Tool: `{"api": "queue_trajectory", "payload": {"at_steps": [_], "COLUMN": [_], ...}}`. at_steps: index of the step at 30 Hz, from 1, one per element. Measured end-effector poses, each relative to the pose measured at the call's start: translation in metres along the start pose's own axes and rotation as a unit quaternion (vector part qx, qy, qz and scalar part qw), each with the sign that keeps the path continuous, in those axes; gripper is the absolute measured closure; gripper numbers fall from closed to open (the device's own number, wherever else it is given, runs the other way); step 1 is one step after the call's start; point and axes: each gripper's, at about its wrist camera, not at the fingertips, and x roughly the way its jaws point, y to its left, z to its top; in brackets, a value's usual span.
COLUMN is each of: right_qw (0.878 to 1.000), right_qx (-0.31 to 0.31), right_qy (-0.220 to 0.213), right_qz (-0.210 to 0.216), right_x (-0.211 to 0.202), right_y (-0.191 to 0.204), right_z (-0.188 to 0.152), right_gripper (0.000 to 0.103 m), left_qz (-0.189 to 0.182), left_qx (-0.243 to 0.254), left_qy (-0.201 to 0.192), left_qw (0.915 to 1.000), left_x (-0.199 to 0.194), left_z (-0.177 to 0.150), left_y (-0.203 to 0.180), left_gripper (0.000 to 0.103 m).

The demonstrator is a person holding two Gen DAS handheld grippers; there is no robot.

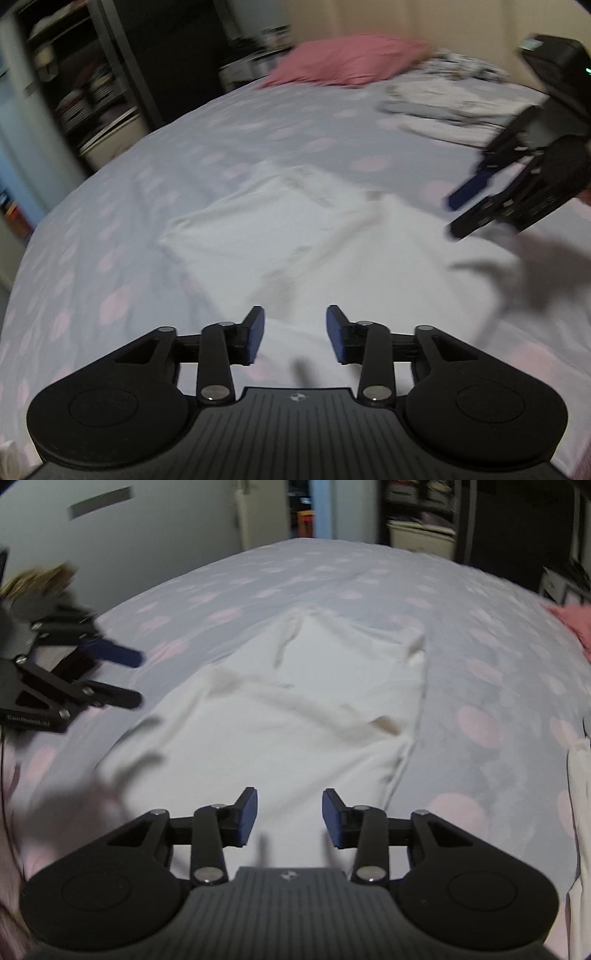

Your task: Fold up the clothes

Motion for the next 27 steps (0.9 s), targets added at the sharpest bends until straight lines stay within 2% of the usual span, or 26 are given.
{"api": "queue_trajectory", "payload": {"at_steps": [3,6,8,11,18,22,25,27], "right_qw": [0.999,0.997,0.994,0.988,0.957,0.943,0.927,0.924], "right_qx": [-0.044,-0.076,-0.106,-0.155,-0.267,-0.303,-0.339,-0.347], "right_qy": [0.003,0.011,0.014,0.019,0.045,0.049,0.052,0.050], "right_qz": [0.005,0.015,0.006,-0.017,-0.101,-0.128,-0.152,-0.155], "right_x": [-0.009,-0.011,-0.010,-0.007,0.011,0.018,0.025,0.029], "right_y": [0.026,0.047,0.059,0.072,0.077,0.076,0.076,0.075], "right_z": [-0.020,-0.037,-0.047,-0.059,-0.082,-0.088,-0.093,-0.095], "right_gripper": [0.057,0.054,0.043,0.042,0.044,0.048,0.051,0.051], "left_qz": [-0.021,-0.027,-0.012,0.015,0.067,0.097,0.111,0.122], "left_qx": [0.053,0.094,0.130,0.168,0.218,0.271,0.291,0.310], "left_qy": [0.006,0.014,0.020,0.031,0.056,0.064,0.069,0.066], "left_qw": [0.9984,0.9951,0.9912,0.9852,0.9721,0.9556,0.9478,0.9406], "left_x": [-0.002,0.002,0.007,0.013,0.033,0.041,0.045,0.049], "left_z": [-0.006,-0.015,-0.022,-0.036,-0.060,-0.073,-0.082,-0.085], "left_y": [-0.037,-0.066,-0.083,-0.095,-0.097,-0.100,-0.103,-0.106], "left_gripper": [0.062,0.062,0.061,0.061,0.061,0.061,0.061,0.061]}}
